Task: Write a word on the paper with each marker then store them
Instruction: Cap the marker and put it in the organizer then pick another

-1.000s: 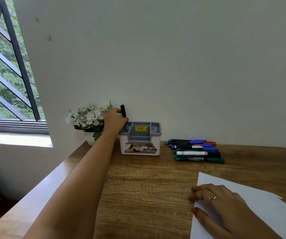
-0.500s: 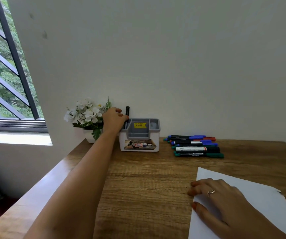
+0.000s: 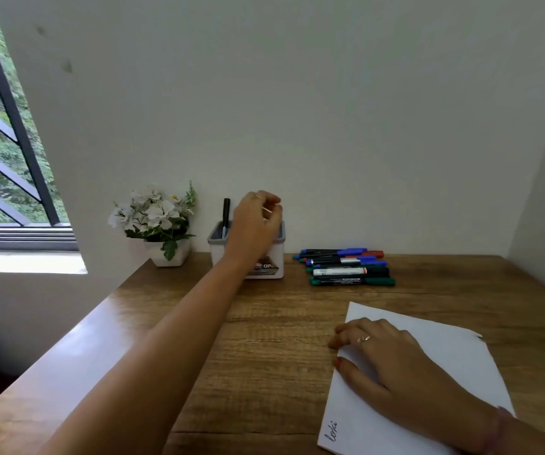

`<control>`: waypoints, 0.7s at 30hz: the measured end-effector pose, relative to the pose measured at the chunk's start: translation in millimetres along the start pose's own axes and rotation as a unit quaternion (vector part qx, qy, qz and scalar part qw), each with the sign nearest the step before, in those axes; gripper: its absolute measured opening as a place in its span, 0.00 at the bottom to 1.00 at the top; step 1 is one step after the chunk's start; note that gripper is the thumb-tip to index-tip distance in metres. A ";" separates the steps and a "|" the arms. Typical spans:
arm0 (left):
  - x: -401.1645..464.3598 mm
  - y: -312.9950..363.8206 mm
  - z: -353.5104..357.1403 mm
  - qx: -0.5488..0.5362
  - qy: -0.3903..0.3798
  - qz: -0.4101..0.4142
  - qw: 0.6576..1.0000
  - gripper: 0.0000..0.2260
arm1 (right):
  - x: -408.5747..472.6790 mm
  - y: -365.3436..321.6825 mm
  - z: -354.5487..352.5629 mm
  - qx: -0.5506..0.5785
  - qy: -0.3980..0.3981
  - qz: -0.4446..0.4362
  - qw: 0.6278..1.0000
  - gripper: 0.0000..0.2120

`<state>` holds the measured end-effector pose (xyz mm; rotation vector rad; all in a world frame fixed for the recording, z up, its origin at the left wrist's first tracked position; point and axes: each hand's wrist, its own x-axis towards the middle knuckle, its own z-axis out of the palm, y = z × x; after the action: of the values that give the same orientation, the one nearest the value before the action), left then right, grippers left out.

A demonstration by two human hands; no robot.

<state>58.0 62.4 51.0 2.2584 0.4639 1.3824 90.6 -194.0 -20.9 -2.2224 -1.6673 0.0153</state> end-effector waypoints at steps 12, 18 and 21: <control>-55.2 28.8 59.0 0.246 -0.374 0.118 0.887 0.16 | -1.7 1.3 1.1 -0.009 0.027 -0.021 0.999 0.26; -55.7 29.9 58.6 0.249 -0.364 0.112 0.891 0.14 | -2.1 0.4 0.0 -0.011 0.030 -0.026 0.999 0.22; -57.2 31.4 56.6 0.223 -0.375 0.088 0.896 0.13 | -1.8 0.3 -0.9 -0.004 0.031 -0.031 0.999 0.16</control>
<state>85.0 -3.9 2.8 3.0253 0.3242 0.3820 90.6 -196.0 -20.5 -2.1537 -1.7047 -0.0752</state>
